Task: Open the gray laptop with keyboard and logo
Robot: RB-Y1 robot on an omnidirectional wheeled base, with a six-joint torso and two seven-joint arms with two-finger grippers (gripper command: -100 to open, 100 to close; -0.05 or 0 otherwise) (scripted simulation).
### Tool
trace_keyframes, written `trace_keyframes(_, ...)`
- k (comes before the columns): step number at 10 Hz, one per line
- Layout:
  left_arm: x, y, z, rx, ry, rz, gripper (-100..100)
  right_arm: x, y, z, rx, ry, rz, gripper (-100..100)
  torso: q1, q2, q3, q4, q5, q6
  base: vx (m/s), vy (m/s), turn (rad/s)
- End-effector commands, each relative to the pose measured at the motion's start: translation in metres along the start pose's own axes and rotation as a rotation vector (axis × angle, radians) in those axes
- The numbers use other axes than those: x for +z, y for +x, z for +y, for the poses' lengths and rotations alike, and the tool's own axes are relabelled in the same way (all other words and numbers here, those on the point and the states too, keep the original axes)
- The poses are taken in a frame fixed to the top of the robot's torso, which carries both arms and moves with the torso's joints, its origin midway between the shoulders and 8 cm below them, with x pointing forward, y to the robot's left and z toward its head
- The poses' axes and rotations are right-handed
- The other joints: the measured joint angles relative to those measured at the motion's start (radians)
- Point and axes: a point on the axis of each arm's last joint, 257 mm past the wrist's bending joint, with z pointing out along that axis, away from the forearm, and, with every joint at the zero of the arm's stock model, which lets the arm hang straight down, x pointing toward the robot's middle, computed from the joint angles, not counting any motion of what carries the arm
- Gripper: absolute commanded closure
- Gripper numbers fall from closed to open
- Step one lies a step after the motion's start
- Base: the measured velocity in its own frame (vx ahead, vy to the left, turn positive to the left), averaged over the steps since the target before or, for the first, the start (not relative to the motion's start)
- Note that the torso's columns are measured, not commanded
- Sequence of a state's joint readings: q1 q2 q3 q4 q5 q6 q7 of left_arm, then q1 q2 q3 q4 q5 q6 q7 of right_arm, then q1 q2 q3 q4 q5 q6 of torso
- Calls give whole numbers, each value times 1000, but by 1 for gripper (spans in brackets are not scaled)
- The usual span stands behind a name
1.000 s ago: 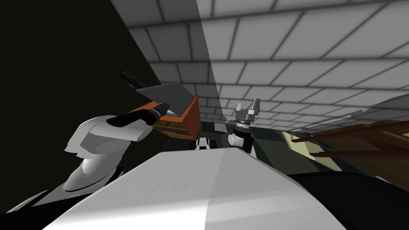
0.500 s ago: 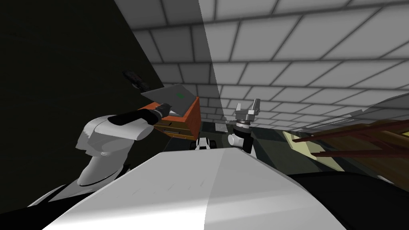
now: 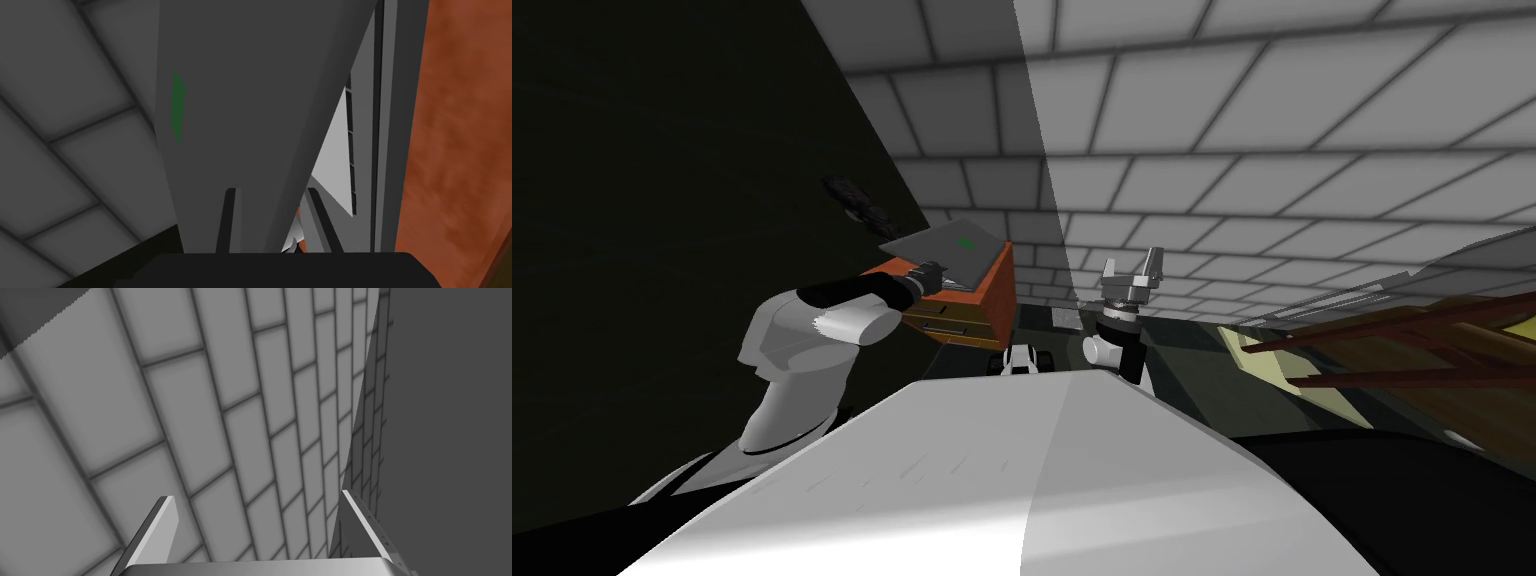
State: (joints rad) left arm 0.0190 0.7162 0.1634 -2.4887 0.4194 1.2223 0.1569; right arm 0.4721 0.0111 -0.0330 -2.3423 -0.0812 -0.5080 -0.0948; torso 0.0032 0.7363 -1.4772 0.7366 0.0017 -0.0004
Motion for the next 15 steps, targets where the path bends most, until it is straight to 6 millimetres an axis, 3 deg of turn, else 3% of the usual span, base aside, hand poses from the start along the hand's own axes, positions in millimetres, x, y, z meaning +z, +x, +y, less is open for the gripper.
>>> trace_keyframes(1, -5, 0, -6, -49, -5, 16, -100, 0, 0, 0, 0, 0, 0, 0, 1, 1, 0, 0, 0, -1, 1, 35, -25)
trace_keyframes(9, -44, -8, -38, -44, -9, 5, -100, 0, 0, 0, 0, 0, 0, 0, -3, 2, 1, 1, -2, 0, 30, 1, -13)
trace_keyframes(10, -41, -8, -38, -44, -7, 6, -100, 0, 0, 0, 0, 0, 0, 0, -3, 2, 1, 1, -2, 0, 12, 3, -2)
trace_keyframes(11, -42, -8, -38, -45, -9, 6, 0, 0, 0, 0, 0, 0, 0, 0, -3, 2, 2, 1, -2, 0, 0, 0, 0)
trace_keyframes(15, -42, -8, -38, -45, -9, 6, 0, 0, 0, 0, 0, 0, 0, 0, -3, 2, 1, 1, -2, 0, 0, 0, 0)
